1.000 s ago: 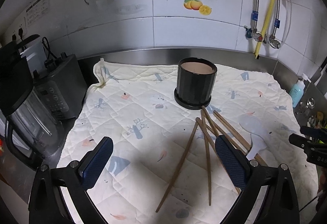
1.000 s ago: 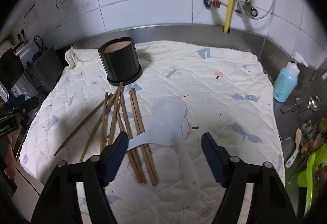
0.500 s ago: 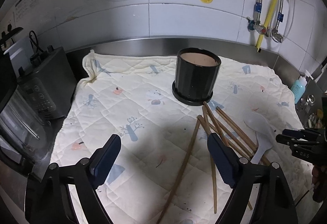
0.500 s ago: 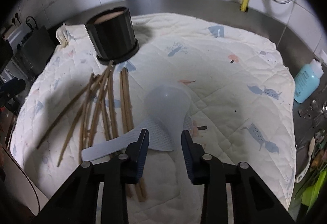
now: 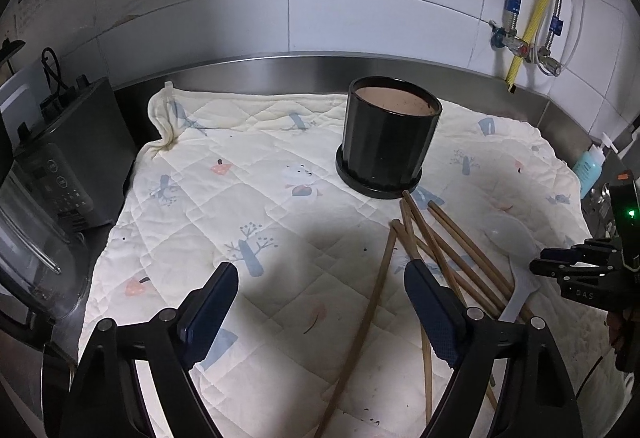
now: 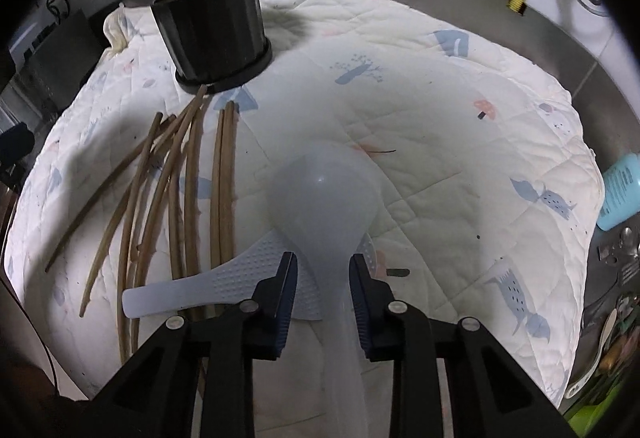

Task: Organize utensils
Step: 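Close the right tool on the handle of the white ladle, then close the left tool on one wooden chopstick from the pile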

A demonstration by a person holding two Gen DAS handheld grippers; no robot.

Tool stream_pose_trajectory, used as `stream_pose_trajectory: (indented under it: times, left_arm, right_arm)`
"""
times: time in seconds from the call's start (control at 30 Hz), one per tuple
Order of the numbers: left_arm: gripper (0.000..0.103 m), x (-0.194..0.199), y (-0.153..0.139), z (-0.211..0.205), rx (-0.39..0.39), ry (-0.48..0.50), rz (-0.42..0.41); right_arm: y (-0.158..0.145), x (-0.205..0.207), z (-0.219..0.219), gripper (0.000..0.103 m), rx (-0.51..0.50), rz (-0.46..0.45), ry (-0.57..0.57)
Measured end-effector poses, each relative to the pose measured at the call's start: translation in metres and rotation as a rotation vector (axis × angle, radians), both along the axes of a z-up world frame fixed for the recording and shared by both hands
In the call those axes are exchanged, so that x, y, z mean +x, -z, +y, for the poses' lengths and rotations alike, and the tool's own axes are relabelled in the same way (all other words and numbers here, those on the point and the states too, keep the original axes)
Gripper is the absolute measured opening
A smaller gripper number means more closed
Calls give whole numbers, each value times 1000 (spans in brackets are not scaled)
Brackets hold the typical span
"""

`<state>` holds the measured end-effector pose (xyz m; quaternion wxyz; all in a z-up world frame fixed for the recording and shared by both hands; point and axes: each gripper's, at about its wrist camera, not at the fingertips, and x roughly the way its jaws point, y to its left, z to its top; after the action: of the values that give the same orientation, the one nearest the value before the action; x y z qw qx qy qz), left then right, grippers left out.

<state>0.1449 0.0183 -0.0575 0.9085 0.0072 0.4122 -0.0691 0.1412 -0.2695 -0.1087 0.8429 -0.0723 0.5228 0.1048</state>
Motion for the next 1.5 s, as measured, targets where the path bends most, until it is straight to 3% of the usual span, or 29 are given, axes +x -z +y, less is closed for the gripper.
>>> stream_pose_trajectory:
  times: [0.37,0.53,0.77,0.83,0.9,1.07,1.13,1.5]
  left_arm:
    - [89,16,22,-16,-20,89,69]
    - [73,27,37,-19,-58,113,121]
    - [62,47,50,-29,-93,163,164]
    - [51,53,53,-32,-108,171,184]
    - [50,55,55,-36,-118,183,189]
    - [41,59,63,-48,-95,217,198]
    - [32,60,68,-49,-89,228,207]
    - [30,91,87,-65,-12,293,243]
  right_arm:
    - [4,5,-1,30,-26,19,-10]
    - [5,5,-1,29,-21,10,-9]
    - [4,3,-2,29,-5,4,8]
    - [4,3,-3,29,0,4,14]
    - [4,4,-2,29,1,4,17]
    - [4,4,-4,29,5,4,22]
    - [4,4,-3,29,5,5,23]
    - [5,8,1,29,-23,19,6]
